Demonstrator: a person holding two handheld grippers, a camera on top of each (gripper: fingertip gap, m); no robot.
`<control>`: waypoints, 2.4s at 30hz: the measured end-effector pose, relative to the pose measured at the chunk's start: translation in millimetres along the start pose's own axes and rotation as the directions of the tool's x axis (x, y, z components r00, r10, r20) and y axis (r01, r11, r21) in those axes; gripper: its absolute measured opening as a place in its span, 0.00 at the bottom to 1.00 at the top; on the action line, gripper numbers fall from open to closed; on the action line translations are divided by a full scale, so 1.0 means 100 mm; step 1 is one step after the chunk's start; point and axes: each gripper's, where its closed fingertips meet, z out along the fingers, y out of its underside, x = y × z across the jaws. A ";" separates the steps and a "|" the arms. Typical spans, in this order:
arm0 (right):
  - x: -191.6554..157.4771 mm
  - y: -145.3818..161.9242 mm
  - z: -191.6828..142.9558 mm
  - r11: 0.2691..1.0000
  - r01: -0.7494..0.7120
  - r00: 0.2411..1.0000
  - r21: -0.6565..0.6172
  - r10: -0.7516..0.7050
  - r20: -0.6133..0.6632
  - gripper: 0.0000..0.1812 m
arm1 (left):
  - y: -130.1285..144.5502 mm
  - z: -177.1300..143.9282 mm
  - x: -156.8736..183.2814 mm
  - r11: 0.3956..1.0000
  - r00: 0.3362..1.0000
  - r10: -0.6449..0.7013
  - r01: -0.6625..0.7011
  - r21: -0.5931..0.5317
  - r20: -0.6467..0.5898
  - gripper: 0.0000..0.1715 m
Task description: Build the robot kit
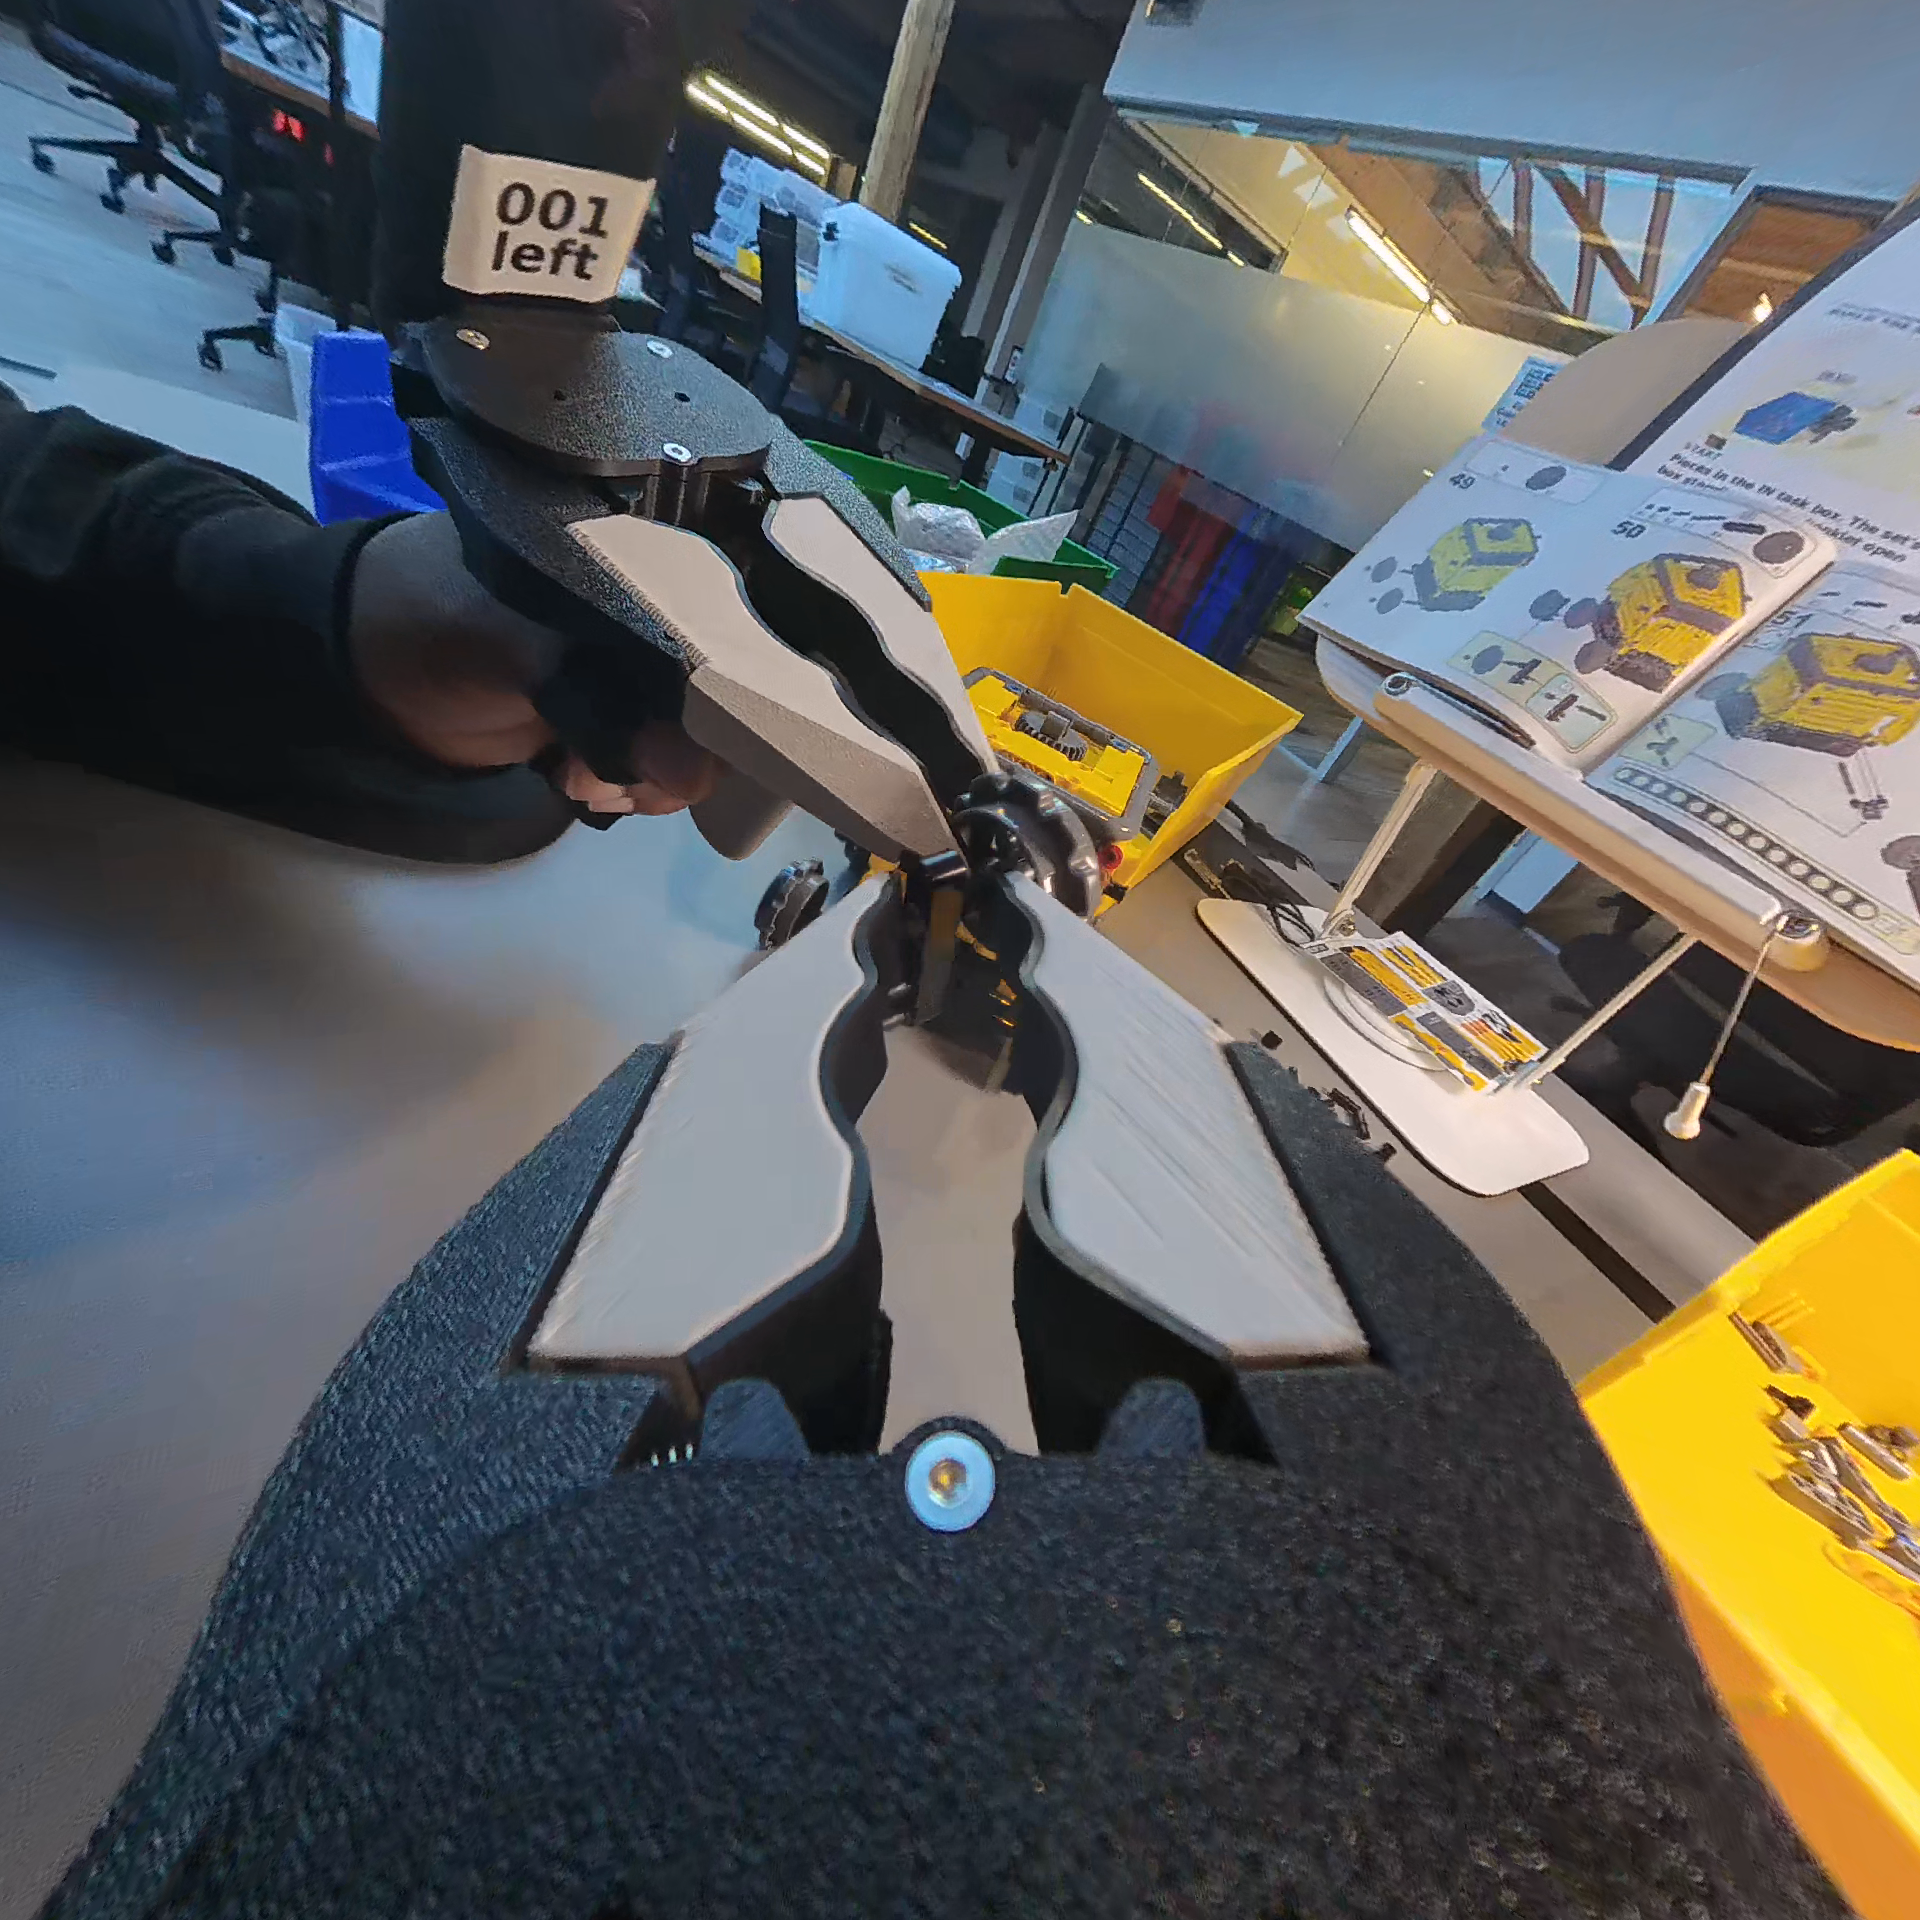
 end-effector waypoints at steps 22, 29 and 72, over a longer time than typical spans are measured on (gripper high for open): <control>-0.09 -0.14 -0.13 0.987 -0.085 0.985 0.136 0.063 0.158 0.04 | -0.10 -0.02 0.11 0.999 0.999 0.021 -0.020 0.033 -0.036 0.07; -0.12 -0.35 -0.15 0.980 -0.033 0.986 0.197 -0.001 0.167 0.08 | -0.28 -0.08 0.09 0.994 0.999 0.045 -0.043 0.096 -0.015 0.07; -0.18 -0.39 -0.26 0.778 -0.629 0.599 0.004 0.481 0.641 0.05 | -0.38 -0.28 0.48 0.922 0.793 -0.230 0.363 0.135 -0.564 0.37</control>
